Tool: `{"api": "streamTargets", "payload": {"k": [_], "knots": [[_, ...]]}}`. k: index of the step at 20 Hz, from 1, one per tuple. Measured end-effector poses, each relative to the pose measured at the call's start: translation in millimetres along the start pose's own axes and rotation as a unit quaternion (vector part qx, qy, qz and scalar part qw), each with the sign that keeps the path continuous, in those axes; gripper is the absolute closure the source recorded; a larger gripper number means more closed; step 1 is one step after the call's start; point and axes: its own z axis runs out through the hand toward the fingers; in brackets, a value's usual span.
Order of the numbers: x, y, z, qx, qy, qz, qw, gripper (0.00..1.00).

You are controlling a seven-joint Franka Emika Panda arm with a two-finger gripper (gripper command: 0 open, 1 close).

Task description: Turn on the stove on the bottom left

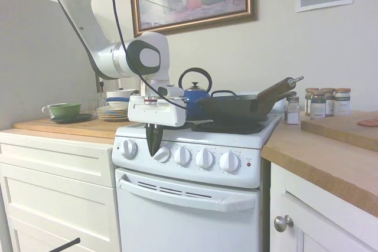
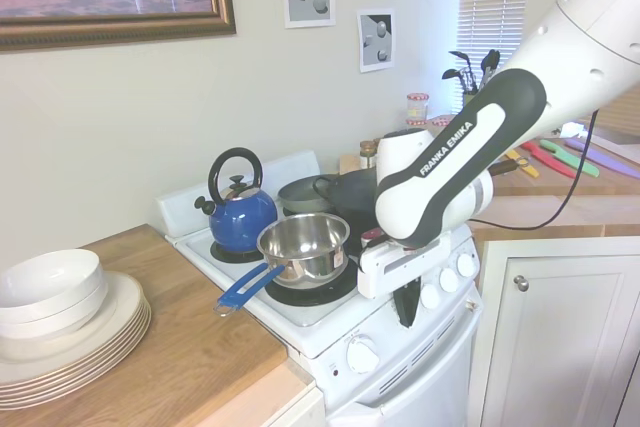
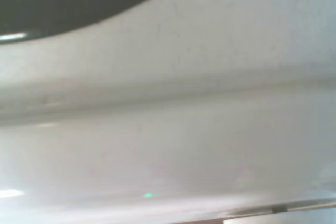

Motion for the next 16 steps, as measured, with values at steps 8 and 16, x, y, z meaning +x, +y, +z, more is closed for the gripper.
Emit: {"api": "streamTargets", "payload": {"k": [8, 16], "knots": [[-6.6, -5.6, 8.4, -0.022, 0.018, 0.004, 0.9996, 1.00], [-15.2, -12.1, 18.4, -0.041, 0.044, 0.005, 0.9982, 1.00]]}}
